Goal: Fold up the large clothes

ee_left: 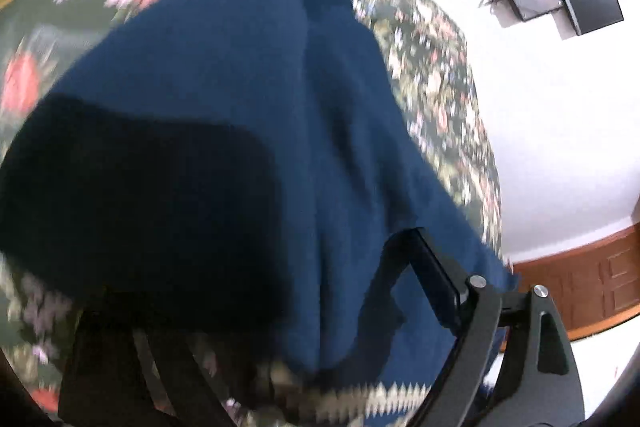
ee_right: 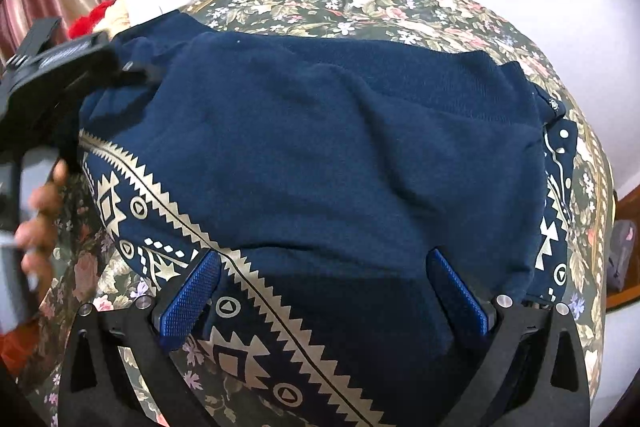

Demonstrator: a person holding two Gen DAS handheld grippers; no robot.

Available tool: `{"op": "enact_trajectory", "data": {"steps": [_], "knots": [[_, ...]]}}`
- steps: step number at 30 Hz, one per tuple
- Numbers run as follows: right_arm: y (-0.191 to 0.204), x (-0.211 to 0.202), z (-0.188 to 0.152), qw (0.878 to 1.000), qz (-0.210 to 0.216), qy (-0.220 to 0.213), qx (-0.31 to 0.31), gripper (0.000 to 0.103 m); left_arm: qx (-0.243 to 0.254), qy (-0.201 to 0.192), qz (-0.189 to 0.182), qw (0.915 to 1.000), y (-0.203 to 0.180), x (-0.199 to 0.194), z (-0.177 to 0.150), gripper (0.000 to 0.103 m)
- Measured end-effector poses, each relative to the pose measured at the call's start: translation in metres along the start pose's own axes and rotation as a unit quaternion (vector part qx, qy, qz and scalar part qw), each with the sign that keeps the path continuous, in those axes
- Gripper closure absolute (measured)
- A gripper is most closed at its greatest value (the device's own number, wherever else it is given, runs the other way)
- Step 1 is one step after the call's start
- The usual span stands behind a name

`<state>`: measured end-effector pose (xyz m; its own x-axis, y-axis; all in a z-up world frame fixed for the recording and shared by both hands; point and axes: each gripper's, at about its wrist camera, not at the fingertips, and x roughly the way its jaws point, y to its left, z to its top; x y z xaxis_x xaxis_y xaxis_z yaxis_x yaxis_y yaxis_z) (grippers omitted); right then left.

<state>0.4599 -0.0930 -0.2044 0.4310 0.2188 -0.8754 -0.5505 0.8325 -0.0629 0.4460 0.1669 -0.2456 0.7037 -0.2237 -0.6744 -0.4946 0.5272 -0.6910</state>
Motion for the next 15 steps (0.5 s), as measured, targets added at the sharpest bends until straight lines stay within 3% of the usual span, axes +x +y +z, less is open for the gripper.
{"op": "enact_trajectory", "data": {"steps": [2, 3, 4, 6, 12, 15], "knots": [[-0.001, 0.0, 0.0, 1.0, 0.003, 0.001, -0.001, 0.0, 0.016, -0.024, 0.008, 0.9996, -0.006, 0.001, 0.012, 0.026], [-0.002, 0.0, 0.0, 1.0, 0.006, 0.001, 0.0, 0.0, 0.027, -0.028, 0.014, 0.9991, -0.01, 0.001, 0.016, 0.038], [-0.003, -0.001, 0.001, 1.0, 0.01, 0.001, 0.003, 0.0, 0.04, -0.03, 0.023, 0.9985, -0.008, -0.003, 0.016, 0.062], [-0.005, -0.005, 0.005, 1.0, 0.017, 0.005, 0.016, 0.0, 0.081, -0.032, 0.044, 0.9952, -0.019, -0.006, 0.02, 0.078], [0.001, -0.04, 0.035, 0.996, 0.043, -0.05, 0.061, 0.001, 0.175, -0.064, 0.032, 0.9819, -0.048, -0.048, 0.015, 0.087], [0.027, -0.027, 0.045, 0.998, 0.046, -0.037, 0.038, 0.001, 0.203, -0.078, 0.032, 0.9754, -0.052, -0.075, 0.004, 0.087]]}}
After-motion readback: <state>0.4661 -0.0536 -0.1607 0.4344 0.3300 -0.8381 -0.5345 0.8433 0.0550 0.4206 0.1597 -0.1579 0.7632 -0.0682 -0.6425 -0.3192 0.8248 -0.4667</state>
